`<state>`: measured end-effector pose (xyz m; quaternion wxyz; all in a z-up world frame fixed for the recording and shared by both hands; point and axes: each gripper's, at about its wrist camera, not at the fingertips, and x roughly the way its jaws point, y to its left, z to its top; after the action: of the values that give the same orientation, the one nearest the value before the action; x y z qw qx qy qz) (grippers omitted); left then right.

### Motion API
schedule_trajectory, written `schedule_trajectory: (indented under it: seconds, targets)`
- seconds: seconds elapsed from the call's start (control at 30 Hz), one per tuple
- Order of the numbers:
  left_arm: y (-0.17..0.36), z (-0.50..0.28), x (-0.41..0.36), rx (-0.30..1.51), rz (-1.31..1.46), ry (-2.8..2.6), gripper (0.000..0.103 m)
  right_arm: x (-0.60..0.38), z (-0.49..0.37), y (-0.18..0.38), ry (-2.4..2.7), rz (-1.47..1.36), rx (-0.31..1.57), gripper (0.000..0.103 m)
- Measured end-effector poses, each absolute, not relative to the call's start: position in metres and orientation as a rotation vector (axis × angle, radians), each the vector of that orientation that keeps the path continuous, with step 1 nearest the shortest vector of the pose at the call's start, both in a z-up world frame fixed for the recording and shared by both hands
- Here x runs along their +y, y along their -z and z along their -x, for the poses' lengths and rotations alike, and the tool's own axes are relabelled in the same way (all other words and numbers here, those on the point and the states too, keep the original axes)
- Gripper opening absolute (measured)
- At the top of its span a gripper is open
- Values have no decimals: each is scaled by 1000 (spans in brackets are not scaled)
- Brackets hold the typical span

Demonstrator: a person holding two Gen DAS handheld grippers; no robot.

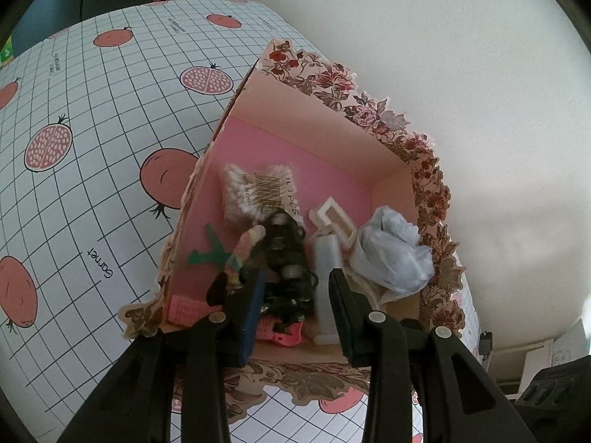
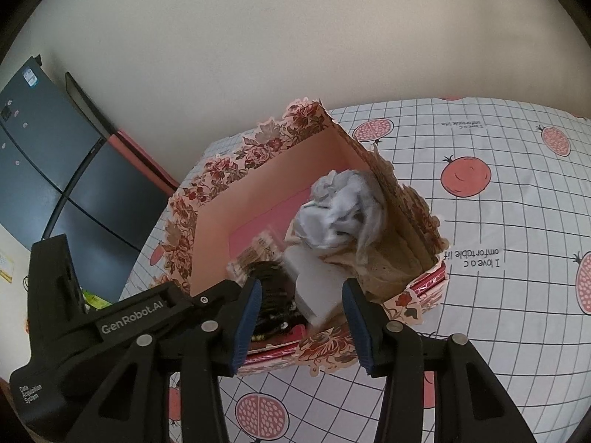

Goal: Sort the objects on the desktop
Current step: 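Open both grippers to drop the car and white piece into the box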

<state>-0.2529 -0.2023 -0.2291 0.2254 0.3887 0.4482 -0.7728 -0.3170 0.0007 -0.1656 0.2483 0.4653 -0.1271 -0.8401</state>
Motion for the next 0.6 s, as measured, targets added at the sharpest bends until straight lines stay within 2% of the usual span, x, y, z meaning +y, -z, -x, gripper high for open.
schedule_trajectory:
  seconds: [0.4,0.5,0.57,0.6]
  targets:
    - [216,253,-199,1212,-1046,2174,39,5,314,149,2303,-1211,-355,49]
    - [205,252,-196,1186,-1023,2211,51,13,310,132,2333,-1149,-361,50]
    - [198,253,-192,1159,-1014,2242,54,20,308,122,2364,-1118,-357,57]
    - [194,254,-189,1143,-1011,2254,58,24,307,117,2379,-1104,-358,63]
